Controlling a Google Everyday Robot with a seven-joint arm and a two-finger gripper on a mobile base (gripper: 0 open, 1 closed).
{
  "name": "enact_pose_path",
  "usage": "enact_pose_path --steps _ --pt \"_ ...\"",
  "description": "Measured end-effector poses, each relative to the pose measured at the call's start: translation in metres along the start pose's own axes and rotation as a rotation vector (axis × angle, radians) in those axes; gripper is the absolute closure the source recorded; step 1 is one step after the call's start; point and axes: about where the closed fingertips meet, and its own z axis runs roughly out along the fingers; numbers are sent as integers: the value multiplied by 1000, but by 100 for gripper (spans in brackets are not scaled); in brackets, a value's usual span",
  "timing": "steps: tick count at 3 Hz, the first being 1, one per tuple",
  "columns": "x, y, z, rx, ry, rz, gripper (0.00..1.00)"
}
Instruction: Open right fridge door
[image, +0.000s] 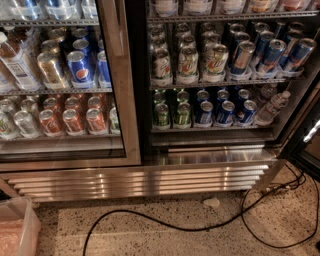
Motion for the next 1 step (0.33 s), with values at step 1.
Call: enact_pose_path --steps 1 --pt "0 0 0 0 0 0 0"
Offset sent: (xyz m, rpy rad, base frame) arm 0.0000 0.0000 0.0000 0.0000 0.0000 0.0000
